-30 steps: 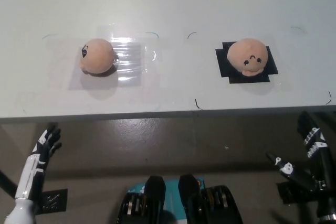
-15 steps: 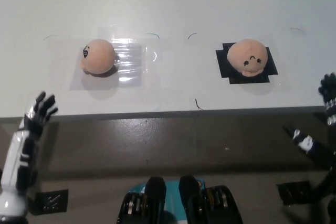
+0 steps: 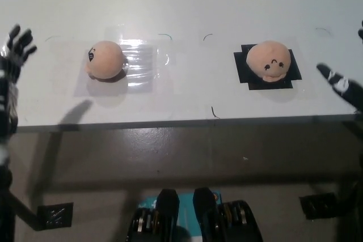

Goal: Use both hands to push two dumpling toys together to the middle

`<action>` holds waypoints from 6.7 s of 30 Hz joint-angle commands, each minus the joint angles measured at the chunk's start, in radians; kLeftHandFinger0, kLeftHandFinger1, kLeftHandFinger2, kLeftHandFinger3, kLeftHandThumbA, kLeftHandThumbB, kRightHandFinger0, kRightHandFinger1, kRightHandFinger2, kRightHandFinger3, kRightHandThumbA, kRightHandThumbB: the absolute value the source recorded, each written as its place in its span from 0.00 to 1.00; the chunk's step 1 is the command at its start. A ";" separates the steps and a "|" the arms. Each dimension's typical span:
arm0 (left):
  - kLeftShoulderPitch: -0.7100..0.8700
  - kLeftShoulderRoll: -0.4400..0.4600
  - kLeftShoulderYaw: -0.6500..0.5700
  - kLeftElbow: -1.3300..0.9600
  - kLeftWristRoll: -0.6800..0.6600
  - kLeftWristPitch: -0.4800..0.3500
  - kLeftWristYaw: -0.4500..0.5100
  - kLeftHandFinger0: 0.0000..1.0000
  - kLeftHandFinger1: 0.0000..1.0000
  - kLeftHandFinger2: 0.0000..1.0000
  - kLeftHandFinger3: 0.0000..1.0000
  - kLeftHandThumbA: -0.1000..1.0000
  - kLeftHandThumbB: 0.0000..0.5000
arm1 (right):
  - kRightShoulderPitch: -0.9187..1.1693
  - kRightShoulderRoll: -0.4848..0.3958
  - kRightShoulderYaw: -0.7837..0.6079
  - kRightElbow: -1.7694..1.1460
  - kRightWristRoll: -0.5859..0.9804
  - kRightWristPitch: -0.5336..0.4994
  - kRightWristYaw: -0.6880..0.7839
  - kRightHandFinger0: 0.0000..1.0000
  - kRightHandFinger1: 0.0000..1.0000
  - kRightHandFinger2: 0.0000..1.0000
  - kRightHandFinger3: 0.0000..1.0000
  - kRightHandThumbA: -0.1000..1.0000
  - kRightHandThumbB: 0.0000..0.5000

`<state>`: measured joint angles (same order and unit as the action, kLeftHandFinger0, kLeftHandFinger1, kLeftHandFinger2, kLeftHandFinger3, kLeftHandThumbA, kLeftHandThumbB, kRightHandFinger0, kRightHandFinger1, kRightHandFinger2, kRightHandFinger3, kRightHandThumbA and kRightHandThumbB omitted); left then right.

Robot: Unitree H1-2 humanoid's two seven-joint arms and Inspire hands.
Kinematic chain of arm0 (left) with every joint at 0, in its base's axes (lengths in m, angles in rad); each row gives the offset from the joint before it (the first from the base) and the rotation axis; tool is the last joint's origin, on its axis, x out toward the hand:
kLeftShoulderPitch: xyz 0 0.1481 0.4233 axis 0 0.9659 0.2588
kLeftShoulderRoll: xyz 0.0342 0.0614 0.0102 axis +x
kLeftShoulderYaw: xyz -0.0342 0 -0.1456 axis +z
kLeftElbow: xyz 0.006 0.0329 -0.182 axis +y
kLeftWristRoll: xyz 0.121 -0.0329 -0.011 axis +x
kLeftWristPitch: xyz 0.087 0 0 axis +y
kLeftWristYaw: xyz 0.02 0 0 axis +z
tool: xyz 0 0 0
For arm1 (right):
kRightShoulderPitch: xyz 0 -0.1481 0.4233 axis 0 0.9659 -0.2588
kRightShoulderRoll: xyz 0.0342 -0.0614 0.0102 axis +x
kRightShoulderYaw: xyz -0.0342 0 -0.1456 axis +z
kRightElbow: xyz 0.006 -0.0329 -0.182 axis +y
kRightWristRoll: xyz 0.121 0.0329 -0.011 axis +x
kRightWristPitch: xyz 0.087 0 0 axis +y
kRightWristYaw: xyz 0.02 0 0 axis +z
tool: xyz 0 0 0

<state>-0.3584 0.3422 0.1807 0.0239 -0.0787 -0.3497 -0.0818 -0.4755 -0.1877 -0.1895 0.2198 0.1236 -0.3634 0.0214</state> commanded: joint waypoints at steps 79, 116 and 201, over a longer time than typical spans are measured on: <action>-0.544 -0.079 -0.155 1.111 0.086 -0.120 -0.027 1.00 1.00 1.00 1.00 1.00 0.71 | -0.582 -0.004 -0.214 1.102 0.279 0.071 0.244 1.00 1.00 1.00 1.00 1.00 0.37; -0.625 -0.237 -0.137 1.116 0.079 -0.120 0.072 1.00 1.00 1.00 1.00 1.00 0.80 | -0.601 0.203 -0.191 1.132 0.262 0.015 0.205 1.00 1.00 1.00 1.00 1.00 0.38; 0.264 0.015 -0.141 -0.259 -0.023 0.030 -0.037 1.00 1.00 1.00 1.00 1.00 0.75 | 0.351 0.082 0.170 -0.431 0.087 0.134 0.191 1.00 1.00 1.00 1.00 1.00 0.69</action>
<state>-0.2813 0.2732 -0.0121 0.2013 0.0377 -0.3483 -0.0676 -0.2837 -0.0359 -0.0777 0.2033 0.2176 -0.3080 0.1452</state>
